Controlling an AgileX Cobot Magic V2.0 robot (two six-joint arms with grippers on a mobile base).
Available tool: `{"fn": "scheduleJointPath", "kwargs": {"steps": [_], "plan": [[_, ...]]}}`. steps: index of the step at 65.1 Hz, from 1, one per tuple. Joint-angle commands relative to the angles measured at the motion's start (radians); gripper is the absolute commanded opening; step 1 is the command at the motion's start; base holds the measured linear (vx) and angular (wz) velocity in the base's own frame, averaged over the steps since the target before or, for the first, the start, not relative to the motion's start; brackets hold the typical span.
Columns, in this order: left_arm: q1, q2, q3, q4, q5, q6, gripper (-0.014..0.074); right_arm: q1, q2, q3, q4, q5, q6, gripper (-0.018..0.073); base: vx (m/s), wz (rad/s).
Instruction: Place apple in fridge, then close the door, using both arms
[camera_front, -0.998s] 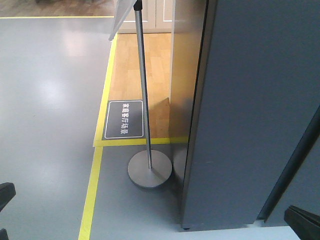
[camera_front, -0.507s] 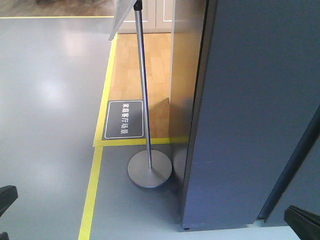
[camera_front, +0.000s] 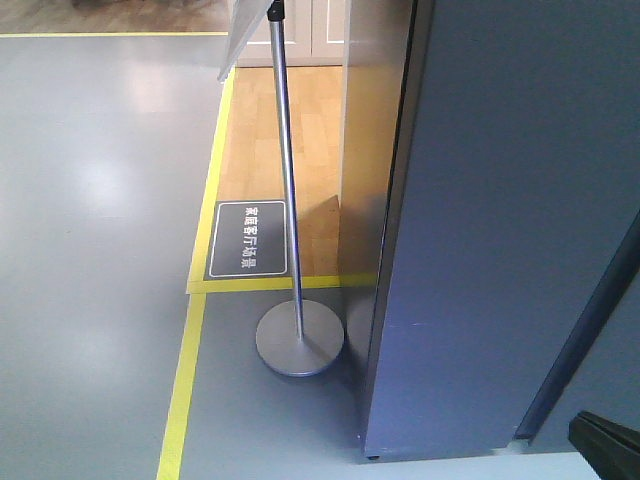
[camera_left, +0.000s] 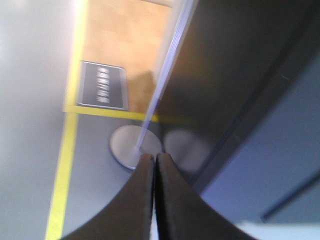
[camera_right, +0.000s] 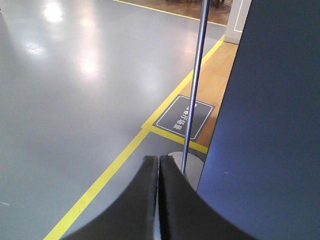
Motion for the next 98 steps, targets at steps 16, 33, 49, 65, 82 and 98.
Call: {"fn": "scheduleJointPath", "kwargs": {"steps": [16,33,49,65,82,98], "plan": [[0.001,-0.178,0.214,0.398,-0.299,-0.464,-0.0008,-0.002,0.01,-0.025,0.038,-0.036,0.002,-0.0003,0.0,0.0],[0.001,-0.303,0.241,0.495,-0.268,-0.427,-0.0008,-0.002,0.01,-0.025,0.038,-0.036,0.002,-0.0003,0.0,0.0],[0.001,-0.439,0.241,0.625,-0.178,-0.427,-0.0008,-0.002,0.01,-0.025,0.038,-0.036,0.001,-0.0003,0.0,0.0],[0.002,-0.44,0.241,0.662,-0.13,-0.427,-0.0008,-0.002,0.009,-0.025,0.04,-0.036,0.001,-0.0003,0.0,0.0],[0.057,-0.44,0.241,0.662,-0.134,-0.427,-0.0008,-0.002,0.009,-0.025,0.04,-0.036,0.001,-0.0003,0.0,0.0],[0.098,-0.44,0.241,0.659,-0.135,-0.438,-0.0008,-0.002,0.009,-0.025,0.04,-0.036,0.001,-0.0003,0.0,0.0]]}}
